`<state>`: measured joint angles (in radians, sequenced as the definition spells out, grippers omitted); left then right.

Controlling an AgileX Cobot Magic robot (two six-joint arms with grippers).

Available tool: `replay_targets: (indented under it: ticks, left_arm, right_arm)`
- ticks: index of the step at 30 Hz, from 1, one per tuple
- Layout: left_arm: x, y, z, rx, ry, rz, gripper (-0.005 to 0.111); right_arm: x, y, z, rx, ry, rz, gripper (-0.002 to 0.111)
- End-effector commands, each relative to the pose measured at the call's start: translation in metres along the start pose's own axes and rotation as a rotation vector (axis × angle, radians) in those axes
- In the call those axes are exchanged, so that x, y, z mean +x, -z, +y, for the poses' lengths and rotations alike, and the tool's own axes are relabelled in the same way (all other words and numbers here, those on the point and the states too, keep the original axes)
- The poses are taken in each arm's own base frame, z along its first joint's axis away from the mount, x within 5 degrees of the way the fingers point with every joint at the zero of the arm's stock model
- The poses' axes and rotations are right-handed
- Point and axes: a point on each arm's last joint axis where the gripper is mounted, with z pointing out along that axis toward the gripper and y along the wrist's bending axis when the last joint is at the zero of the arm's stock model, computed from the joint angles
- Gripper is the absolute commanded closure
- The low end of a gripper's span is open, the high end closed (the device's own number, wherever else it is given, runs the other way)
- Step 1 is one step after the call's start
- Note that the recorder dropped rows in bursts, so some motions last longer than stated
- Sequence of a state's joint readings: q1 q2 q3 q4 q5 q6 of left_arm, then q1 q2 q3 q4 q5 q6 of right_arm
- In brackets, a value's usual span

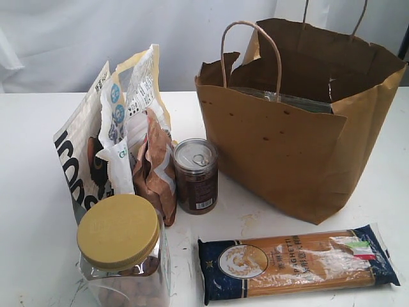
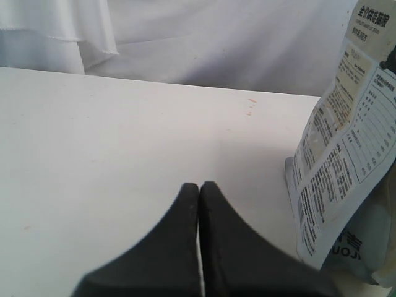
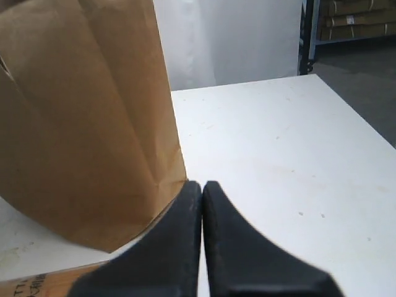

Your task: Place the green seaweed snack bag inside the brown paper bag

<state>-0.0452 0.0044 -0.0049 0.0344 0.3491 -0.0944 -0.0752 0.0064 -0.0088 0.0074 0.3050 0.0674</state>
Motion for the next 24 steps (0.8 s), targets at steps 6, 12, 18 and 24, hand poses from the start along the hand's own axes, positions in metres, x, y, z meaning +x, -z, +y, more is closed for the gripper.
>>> replay_targets:
  ticks: [6,12,18,24]
  left_arm:
    - [0.0006,-0.0002,-0.0002,0.005,-0.002,-0.009,0.107]
    - [0.0006,-0.0002,-0.0002,0.005,-0.002,-0.009,0.107]
    - [0.0006,-0.0002,-0.0002,0.005,-0.002,-0.009,0.107]
    - [0.0006,-0.0002,-0.0002,0.005,-0.002,-0.009,0.107]
  right_arm:
    - [0.006,-0.0003,0.0001,-0.003,0.089,0.039,0.108]
    - [0.0062,-0.0003,0.0003,-0.005,0.083,0.042,0.108]
    - [0.0062,-0.0003,0.0003,-0.005,0.083,0.042,0.108]
    - [0.0062,-0.0003,0.0003,-0.005,0.083,0.042,0.108]
